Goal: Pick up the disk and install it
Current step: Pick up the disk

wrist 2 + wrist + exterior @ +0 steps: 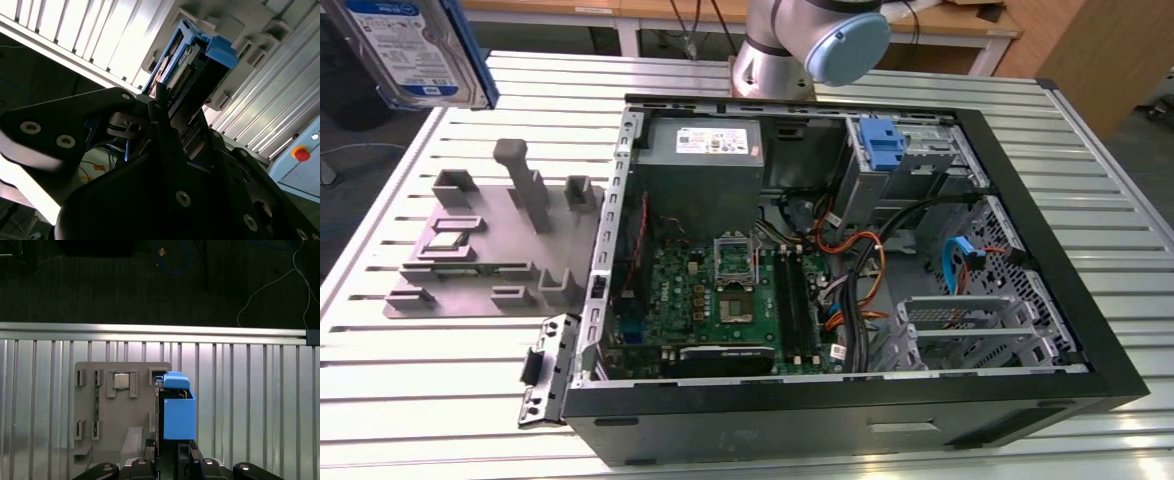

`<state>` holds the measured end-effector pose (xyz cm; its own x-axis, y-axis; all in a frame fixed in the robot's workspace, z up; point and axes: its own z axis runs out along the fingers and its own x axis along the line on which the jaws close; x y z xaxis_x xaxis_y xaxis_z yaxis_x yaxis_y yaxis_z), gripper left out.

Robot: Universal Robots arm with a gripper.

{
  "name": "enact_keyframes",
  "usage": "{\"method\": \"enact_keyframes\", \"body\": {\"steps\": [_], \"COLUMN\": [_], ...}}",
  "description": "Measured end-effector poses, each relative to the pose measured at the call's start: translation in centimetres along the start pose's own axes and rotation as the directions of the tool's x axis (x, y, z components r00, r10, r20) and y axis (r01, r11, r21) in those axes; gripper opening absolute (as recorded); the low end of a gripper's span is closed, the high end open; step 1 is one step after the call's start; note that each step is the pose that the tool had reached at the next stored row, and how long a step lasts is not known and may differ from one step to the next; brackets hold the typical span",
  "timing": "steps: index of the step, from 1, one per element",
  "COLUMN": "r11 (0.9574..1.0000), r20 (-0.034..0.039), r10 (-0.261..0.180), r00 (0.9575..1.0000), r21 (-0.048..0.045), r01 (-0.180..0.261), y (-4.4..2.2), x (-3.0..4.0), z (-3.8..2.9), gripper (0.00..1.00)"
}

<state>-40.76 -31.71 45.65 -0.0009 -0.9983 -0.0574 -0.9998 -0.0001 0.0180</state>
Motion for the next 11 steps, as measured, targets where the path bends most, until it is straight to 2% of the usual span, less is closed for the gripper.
{"method": "enact_keyframes", "body": {"steps": [6, 11], "r11": [1.0000, 1.0000], "r20": [0.0000, 0.0000], "r10": [0.000, 0.000], "r00": [1.0000, 1.0000], "r21": [0.0000, 0.0000], "r01": [0.000, 0.000], "y": [0.03, 0.04], "x": [-0.09, -0.13], "z": [-1.51, -2.33], "gripper": [0.35, 0.35]}}
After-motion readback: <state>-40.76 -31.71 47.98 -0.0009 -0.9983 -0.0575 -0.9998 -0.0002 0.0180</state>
